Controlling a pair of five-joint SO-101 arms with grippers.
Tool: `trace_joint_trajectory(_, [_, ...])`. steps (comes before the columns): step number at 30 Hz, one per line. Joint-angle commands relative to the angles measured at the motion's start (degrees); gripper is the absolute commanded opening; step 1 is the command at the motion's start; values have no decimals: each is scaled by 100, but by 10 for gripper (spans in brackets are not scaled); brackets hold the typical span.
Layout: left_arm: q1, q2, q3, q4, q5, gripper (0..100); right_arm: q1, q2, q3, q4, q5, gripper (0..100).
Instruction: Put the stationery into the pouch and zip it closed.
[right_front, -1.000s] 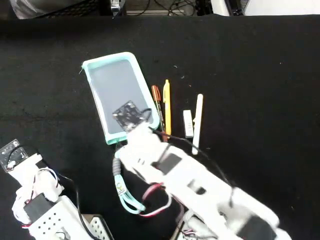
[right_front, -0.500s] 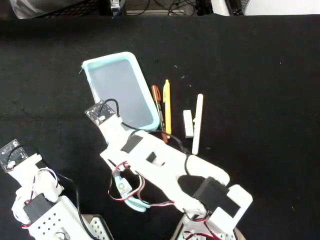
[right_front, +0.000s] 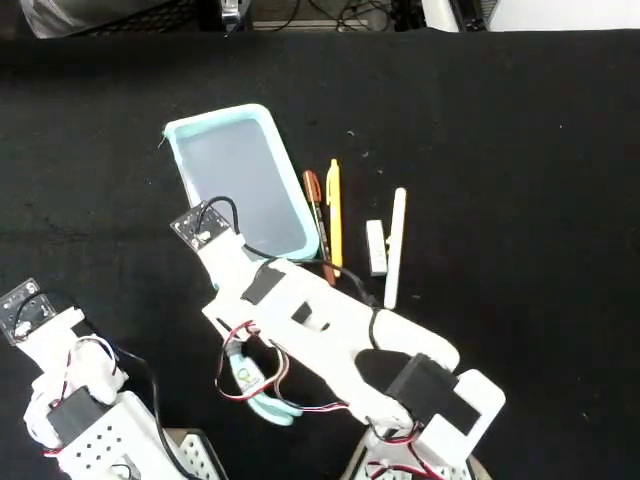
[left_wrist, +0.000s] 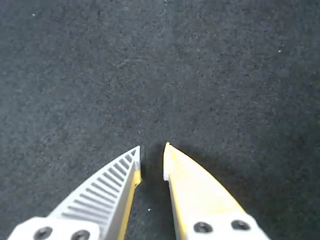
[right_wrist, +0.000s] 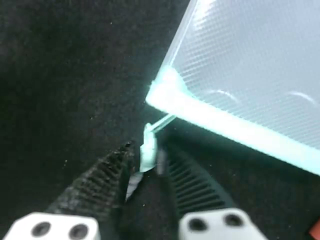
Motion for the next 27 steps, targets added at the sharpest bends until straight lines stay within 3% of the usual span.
trace_joint_trajectory(1, [-48, -26, 92, -114, 35, 95, 185, -4, -286, 202, 35, 14])
trace_joint_trajectory(9, [-48, -26, 92, -114, 35, 95, 1222, -1095, 145, 791, 1064, 12])
trace_joint_trajectory(15, [-48, -26, 92, -114, 35, 95, 1248, -1666, 866, 818, 1609, 22])
trace_joint_trajectory(21, [-48, -26, 92, -114, 26, 95, 1248, -1666, 1095, 809, 1697, 173])
trace_joint_trajectory(27, [-48, -26, 92, -114, 26, 95, 1240, -1648, 1121, 413, 1662, 127])
